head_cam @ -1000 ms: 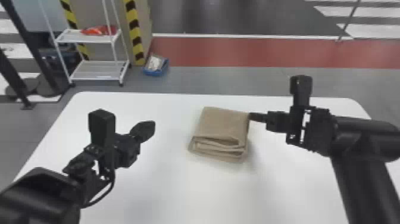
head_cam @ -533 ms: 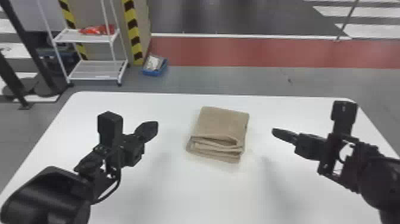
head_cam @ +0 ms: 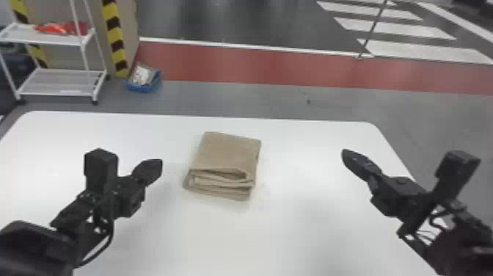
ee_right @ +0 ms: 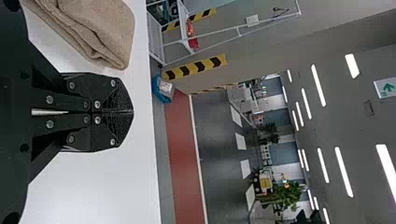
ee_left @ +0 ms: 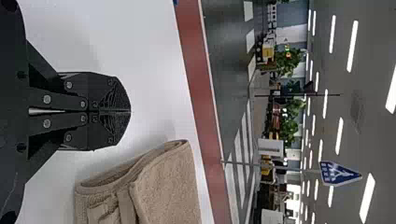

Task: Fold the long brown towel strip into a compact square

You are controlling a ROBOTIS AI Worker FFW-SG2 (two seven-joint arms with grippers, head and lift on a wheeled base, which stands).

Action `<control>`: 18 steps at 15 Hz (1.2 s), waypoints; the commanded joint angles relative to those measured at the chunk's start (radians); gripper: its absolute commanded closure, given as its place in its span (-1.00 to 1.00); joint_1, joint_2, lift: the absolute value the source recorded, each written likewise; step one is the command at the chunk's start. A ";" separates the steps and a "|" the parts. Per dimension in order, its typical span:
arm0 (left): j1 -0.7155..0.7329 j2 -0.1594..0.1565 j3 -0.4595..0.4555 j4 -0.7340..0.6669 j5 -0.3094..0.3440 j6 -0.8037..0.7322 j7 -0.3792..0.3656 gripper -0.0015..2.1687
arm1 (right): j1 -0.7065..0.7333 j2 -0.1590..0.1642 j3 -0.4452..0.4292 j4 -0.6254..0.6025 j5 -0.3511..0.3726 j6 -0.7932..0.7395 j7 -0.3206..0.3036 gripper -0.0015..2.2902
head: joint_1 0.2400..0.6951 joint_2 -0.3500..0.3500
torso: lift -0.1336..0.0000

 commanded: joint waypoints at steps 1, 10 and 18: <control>-0.005 -0.006 -0.006 0.019 0.000 -0.009 -0.003 0.71 | 0.064 0.011 -0.016 -0.004 -0.015 -0.108 0.020 0.65 | 1.00 -0.59 | -0.86; 0.038 -0.020 -0.054 -0.005 0.009 -0.036 0.006 0.71 | 0.130 0.018 -0.059 -0.050 -0.079 -0.129 0.040 0.65 | 1.00 -0.75 | -0.86; 0.023 -0.059 -0.078 0.006 -0.012 -0.039 0.011 0.71 | 0.176 0.008 -0.096 -0.094 -0.130 -0.126 0.038 0.65 | 1.00 -0.85 | -0.86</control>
